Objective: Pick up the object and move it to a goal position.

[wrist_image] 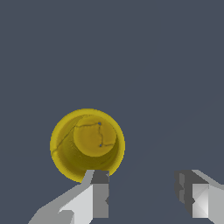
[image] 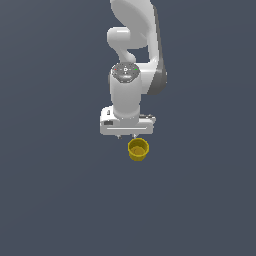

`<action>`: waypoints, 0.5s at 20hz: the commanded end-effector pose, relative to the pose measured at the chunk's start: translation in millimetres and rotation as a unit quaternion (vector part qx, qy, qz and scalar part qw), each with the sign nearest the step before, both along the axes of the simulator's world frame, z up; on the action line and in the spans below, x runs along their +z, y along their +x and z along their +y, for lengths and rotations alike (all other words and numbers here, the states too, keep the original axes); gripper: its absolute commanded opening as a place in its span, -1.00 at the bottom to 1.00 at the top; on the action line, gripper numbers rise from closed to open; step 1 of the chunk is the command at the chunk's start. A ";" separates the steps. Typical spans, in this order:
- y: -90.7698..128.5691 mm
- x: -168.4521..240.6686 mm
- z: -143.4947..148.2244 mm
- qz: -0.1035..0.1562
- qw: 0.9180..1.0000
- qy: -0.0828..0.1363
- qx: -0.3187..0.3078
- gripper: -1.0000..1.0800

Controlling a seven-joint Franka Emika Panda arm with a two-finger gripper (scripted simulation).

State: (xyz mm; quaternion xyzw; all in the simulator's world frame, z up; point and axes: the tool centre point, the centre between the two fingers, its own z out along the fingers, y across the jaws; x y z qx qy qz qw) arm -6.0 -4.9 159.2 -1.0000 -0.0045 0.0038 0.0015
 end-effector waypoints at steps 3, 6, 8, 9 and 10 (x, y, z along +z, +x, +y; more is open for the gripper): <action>0.4 -5.5 2.6 -0.011 1.000 0.008 -0.002 0.23; 0.7 -10.7 5.1 -0.023 1.000 0.015 -0.004 0.23; 0.8 -14.8 6.9 -0.032 0.999 0.021 -0.006 0.23; 0.8 -16.9 7.8 -0.037 0.999 0.024 -0.007 0.23; 0.7 -19.2 8.7 -0.043 0.999 0.027 -0.009 0.23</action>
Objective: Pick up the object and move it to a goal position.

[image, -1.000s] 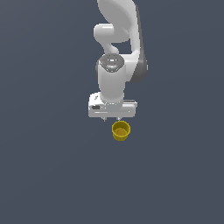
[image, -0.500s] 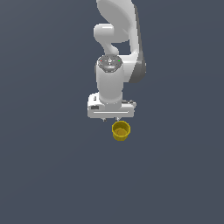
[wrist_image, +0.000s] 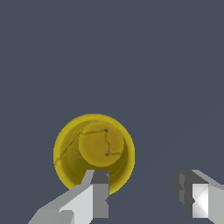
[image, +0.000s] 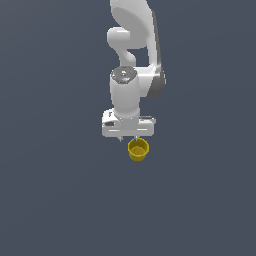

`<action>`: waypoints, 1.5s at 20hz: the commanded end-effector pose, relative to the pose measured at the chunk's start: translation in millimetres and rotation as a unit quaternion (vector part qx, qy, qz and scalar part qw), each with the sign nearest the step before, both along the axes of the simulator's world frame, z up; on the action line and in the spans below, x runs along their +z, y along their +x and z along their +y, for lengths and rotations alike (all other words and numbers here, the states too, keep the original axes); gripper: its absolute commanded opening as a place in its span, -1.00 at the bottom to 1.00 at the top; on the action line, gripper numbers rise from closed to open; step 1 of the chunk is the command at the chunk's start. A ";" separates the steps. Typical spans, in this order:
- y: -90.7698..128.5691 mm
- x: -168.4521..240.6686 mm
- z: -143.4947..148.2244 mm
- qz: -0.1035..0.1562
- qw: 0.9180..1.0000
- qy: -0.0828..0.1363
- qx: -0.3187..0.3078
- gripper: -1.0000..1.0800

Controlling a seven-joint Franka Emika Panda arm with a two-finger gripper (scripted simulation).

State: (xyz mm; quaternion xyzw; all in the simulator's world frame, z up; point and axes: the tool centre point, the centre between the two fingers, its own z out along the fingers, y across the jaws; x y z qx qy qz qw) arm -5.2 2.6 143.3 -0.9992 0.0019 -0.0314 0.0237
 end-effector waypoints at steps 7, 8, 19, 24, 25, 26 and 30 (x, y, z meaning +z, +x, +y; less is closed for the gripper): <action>-2.2 -19.2 6.3 -0.053 0.998 0.025 -0.017 0.23; -2.8 -21.2 6.7 -0.059 0.998 0.027 -0.019 0.23; -13.3 -37.9 4.8 -0.127 0.990 0.040 -0.051 0.23; -18.3 -41.4 2.3 -0.146 0.986 0.040 -0.062 0.23; -19.1 -41.9 1.8 -0.149 0.986 0.040 -0.064 0.23; -19.9 -42.3 1.4 -0.152 0.985 0.040 -0.065 0.23; -22.1 -43.4 0.1 -0.159 0.984 0.039 -0.070 0.23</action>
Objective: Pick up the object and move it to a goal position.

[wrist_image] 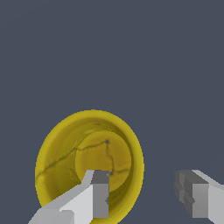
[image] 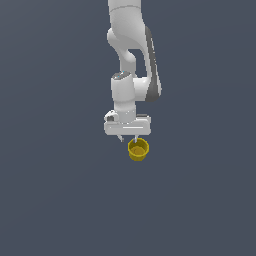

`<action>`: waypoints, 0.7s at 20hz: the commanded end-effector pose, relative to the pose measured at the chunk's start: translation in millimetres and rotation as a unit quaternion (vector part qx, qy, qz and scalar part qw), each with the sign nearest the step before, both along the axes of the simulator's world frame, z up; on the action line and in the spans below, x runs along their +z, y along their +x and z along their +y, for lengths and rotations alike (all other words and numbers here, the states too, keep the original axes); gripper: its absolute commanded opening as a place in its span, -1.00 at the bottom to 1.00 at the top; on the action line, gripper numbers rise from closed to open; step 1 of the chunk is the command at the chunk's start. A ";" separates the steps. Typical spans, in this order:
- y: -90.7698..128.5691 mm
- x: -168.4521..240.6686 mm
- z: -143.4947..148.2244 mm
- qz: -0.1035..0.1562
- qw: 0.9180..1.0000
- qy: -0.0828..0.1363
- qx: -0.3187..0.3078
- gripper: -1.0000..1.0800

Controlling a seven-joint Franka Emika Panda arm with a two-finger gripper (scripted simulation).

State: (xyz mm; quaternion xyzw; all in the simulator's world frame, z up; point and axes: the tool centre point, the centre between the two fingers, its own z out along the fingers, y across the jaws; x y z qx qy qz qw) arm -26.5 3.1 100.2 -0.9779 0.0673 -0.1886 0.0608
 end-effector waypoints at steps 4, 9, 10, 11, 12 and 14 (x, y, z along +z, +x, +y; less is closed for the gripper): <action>-1.5 -0.7 -0.8 -0.005 1.000 -0.001 -0.003 0.23; 0.0 -4.1 -0.4 -0.004 1.000 0.000 -0.003 0.23; 0.7 -6.1 -0.1 -0.004 1.000 0.000 -0.003 0.23; 1.5 -8.2 0.0 -0.005 1.000 -0.001 -0.003 0.23; 2.6 -11.0 0.3 -0.005 1.000 -0.001 -0.003 0.23; 4.9 -17.7 0.9 -0.005 1.000 -0.001 -0.003 0.23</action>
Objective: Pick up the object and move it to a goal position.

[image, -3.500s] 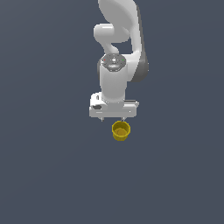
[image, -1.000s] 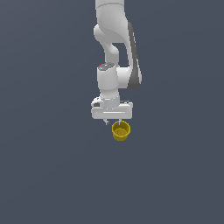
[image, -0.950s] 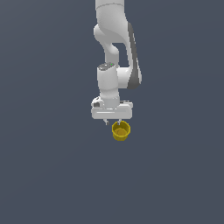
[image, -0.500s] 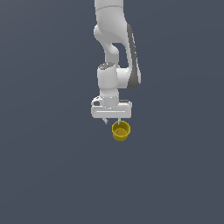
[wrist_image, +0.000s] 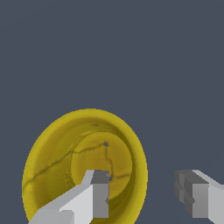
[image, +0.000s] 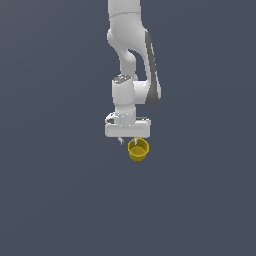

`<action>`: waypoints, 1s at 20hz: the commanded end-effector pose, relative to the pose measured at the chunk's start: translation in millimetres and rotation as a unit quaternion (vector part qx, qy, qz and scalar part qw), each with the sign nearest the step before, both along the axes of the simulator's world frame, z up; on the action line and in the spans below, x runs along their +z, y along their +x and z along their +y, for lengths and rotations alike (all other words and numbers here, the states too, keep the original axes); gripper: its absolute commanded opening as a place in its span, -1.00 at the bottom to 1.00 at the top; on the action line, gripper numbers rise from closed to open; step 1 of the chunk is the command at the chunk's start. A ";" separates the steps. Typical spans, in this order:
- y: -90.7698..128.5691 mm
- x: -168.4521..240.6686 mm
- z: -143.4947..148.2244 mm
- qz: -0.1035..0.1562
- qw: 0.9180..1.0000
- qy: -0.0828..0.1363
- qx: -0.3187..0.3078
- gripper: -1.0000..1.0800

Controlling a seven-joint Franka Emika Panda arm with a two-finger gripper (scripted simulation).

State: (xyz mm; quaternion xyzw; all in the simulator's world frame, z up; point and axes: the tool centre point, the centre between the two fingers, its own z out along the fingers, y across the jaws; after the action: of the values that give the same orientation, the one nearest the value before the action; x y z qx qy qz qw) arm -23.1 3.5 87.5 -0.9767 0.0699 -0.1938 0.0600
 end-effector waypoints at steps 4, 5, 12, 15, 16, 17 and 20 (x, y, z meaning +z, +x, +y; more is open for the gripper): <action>4.9 -14.1 1.2 0.000 1.000 0.000 0.000 0.23; 5.5 -15.4 1.4 0.000 1.000 0.000 0.000 0.23; 6.6 -15.4 1.5 -0.001 1.000 0.000 0.000 -1.00; 6.6 -15.4 1.5 -0.001 1.000 0.000 0.000 -1.00; 6.6 -15.4 1.5 -0.001 1.000 0.000 0.000 -1.00; 6.6 -15.4 1.5 -0.001 1.000 0.000 0.000 -1.00; 6.6 -15.4 1.5 -0.001 1.000 0.000 0.000 -1.00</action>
State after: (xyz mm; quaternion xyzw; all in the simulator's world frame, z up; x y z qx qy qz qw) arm -16.5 5.1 72.0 -0.9766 0.0701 -0.1943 0.0599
